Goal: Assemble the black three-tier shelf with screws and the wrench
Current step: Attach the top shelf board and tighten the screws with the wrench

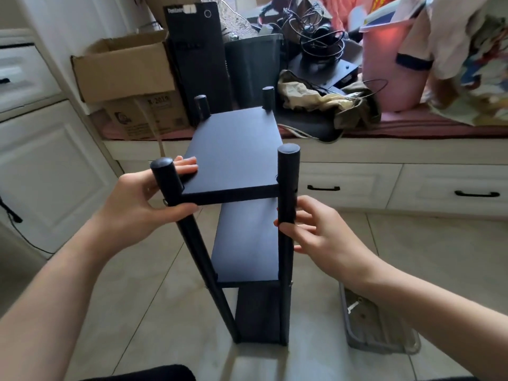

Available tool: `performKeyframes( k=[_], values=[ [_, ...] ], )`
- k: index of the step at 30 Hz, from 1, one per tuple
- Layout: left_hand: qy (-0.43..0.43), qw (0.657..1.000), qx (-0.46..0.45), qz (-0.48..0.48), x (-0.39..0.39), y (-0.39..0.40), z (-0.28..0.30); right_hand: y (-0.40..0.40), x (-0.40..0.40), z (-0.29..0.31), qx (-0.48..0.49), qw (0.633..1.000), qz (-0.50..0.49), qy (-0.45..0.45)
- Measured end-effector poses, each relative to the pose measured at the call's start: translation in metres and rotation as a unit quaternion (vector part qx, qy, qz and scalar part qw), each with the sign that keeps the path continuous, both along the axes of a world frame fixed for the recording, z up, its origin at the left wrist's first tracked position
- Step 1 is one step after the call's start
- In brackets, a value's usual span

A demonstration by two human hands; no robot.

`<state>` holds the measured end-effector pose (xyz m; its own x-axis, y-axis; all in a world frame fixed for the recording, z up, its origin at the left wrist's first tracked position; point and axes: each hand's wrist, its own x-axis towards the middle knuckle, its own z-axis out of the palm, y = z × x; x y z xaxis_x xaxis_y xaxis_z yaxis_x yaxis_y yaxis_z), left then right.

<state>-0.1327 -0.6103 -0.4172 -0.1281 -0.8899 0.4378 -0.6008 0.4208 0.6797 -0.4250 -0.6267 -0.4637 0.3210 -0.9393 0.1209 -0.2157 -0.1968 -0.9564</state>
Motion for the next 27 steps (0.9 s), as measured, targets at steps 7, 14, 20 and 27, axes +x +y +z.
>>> performKeyframes(
  k=[7,14,20,27],
  values=[
    [0.099,0.991,0.007,0.087,0.005,0.010,-0.007,-0.004,0.020,-0.004,-0.010,1.000,0.025,-0.005],
    [0.103,0.979,-0.017,0.174,-0.019,0.025,-0.002,-0.006,0.025,-0.008,-0.027,0.999,0.024,0.014],
    [-0.028,0.938,-0.201,0.281,-0.054,0.039,0.004,-0.009,0.022,-0.010,-0.018,0.999,0.030,0.018],
    [-0.216,0.945,-0.199,0.144,-0.088,0.032,-0.017,-0.009,0.023,-0.009,-0.014,1.000,0.018,0.005]
  ],
)
